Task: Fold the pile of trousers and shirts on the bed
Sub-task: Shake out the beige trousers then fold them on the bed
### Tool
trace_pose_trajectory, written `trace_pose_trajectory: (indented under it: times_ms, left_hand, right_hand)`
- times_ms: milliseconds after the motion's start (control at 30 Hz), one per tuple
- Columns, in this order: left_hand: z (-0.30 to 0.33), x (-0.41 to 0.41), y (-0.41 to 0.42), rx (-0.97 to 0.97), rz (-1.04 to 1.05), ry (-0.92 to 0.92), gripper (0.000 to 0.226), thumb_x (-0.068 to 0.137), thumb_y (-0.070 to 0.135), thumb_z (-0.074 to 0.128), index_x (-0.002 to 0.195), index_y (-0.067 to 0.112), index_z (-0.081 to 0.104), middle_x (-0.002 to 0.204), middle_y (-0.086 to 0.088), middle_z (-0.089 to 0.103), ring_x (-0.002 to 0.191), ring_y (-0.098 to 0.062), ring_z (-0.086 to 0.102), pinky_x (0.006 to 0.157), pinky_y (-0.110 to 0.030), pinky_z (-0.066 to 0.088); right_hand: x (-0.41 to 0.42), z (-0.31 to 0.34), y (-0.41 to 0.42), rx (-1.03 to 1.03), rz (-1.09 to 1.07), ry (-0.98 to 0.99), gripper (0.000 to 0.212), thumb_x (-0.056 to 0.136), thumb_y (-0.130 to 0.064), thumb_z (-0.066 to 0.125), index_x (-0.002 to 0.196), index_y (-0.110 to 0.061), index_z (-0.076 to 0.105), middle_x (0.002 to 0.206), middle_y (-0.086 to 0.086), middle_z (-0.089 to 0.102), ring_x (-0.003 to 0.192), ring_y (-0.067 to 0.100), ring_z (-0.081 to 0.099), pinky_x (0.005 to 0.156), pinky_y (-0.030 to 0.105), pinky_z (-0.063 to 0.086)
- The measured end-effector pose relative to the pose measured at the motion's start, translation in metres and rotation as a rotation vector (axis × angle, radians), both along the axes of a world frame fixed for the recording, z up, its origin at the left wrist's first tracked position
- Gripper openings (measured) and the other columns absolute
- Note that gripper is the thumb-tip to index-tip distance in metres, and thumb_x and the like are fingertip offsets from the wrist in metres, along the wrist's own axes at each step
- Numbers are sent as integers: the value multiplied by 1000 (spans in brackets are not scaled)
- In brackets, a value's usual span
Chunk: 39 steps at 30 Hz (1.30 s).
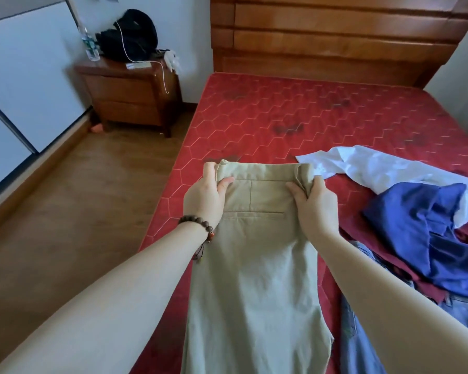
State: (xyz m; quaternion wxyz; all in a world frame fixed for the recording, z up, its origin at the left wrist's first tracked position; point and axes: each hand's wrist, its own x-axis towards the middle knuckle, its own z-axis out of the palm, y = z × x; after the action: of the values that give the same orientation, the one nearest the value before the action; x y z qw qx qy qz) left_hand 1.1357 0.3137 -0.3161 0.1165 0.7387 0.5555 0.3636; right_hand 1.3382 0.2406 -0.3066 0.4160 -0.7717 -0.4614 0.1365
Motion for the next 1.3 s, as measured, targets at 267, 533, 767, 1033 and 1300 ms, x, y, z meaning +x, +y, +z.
trace_pose_trajectory:
  times_ms: [267, 533, 767, 1033, 1300]
  left_hand:
    - [-171, -23, -3, -841, -30, 406, 74, 96, 55, 40, 149, 8, 16, 139, -19, 46, 123, -34, 50, 100, -43, 42]
    - [-236, -2, -27, -694, 128, 310, 44, 96, 55, 39, 88, 13, 33, 78, -3, 62, 77, -29, 64, 53, -32, 33]
    - [-212, 2, 0, -307, 143, 153, 44, 92, 51, 53, 87, 11, 36, 55, 5, 42, 57, -30, 56, 42, -31, 24]
    - [-222, 32, 9, -244, -156, 483, 55, 99, 30, 36, 151, 19, 22, 162, -8, 3, 149, -26, -2, 120, -47, 6]
    - [-275, 21, -44, -280, -247, 659, 55, 101, 39, 19, 154, 33, 7, 163, 1, -2, 149, -27, -8, 118, -50, -5]
  right_hand:
    - [13, -161, 0, -649, 89, -42, 78, 90, -56, 51, 149, -16, 21, 134, 18, 41, 119, 36, 48, 92, 43, 44]
    - [-23, -240, -19, -630, -107, -104, 46, 94, -54, 41, 118, -15, 36, 103, 12, 59, 86, 33, 58, 65, 38, 42]
    - [-16, -219, 18, -310, -175, -203, 34, 98, -45, 40, 91, -13, 35, 76, 9, 57, 68, 32, 50, 59, 37, 35]
    - [-28, -221, 44, -455, 217, -529, 58, 100, -27, 38, 152, -9, 19, 162, 10, 2, 149, 24, -3, 120, 43, 2]
    - [-56, -276, -6, -500, 348, -544, 55, 102, -36, 22, 154, -26, 11, 162, -6, 0, 144, 10, -18, 119, 42, -12]
